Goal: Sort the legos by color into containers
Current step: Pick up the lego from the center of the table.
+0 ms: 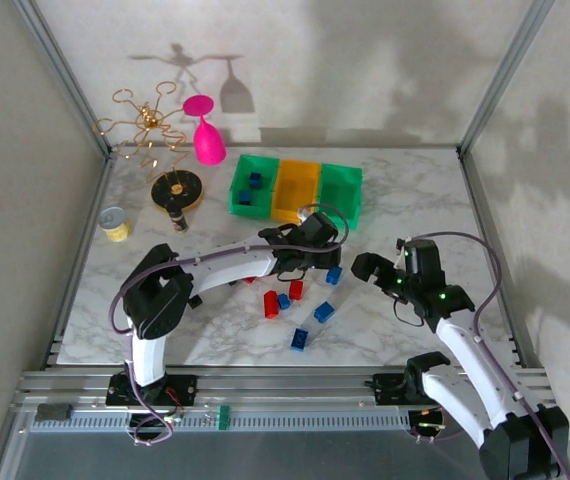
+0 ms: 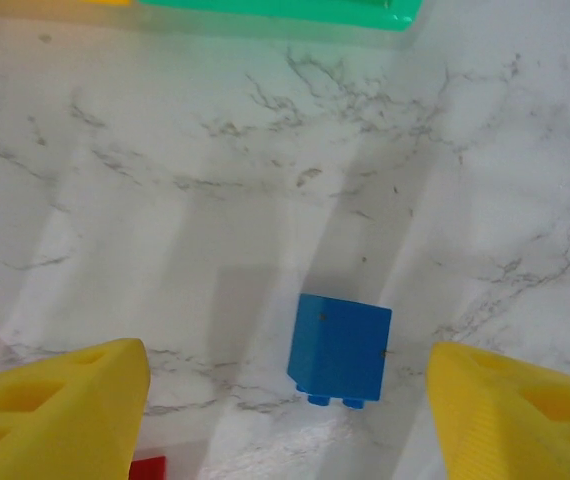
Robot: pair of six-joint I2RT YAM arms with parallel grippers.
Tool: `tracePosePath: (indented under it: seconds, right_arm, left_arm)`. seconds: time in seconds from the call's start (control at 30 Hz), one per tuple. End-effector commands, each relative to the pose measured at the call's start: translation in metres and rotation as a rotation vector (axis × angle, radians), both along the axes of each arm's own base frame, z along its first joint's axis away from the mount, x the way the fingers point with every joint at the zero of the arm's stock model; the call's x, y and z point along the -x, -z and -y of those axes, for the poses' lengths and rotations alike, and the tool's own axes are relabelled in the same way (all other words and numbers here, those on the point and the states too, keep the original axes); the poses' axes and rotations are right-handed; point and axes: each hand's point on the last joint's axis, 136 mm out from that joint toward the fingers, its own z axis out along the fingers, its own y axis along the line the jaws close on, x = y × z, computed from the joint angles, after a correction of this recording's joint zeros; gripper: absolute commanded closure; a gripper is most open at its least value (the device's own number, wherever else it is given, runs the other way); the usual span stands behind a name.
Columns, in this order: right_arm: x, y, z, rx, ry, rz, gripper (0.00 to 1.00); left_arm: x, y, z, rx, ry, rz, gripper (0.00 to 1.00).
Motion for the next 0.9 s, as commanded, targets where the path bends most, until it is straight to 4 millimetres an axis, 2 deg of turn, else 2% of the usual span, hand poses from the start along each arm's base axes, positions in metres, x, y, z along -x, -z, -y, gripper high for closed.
tracePosePath:
  seconds: [0.0,0.17,0.37,0.57,0.67,0.87]
  right_arm:
    - [0.009,0.005,0.008,-0.01,0.053,-0.023,0.01]
    - [0.009,-0.008,0.005,-0.023,0.03,0.025,0.01]
    - [0.009,-0.009,0.002,-0.032,0.013,0.031,0.01]
    - [0.007,-0.01,0.002,-0.019,0.004,0.036,0.01]
    - [0.007,-0.01,0.002,-0.02,0.002,0.041,0.01]
    - [0.005,-0.014,-0.001,-0.014,-0.025,0.057,0.01]
  left_arm:
    - [0.009,0.016,0.016,-0.021,0.02,-0.043,0.27]
    - [0.011,0.031,0.031,-0.039,0.039,-0.056,0.28]
    - [0.011,0.058,0.041,-0.104,0.054,-0.074,0.31]
    - [0.011,0.079,0.038,-0.178,0.047,-0.073,0.37]
    - [0.011,0.08,0.038,-0.183,0.05,-0.073,0.43]
    - [0.009,0.069,0.035,-0.164,0.037,-0.049,0.55]
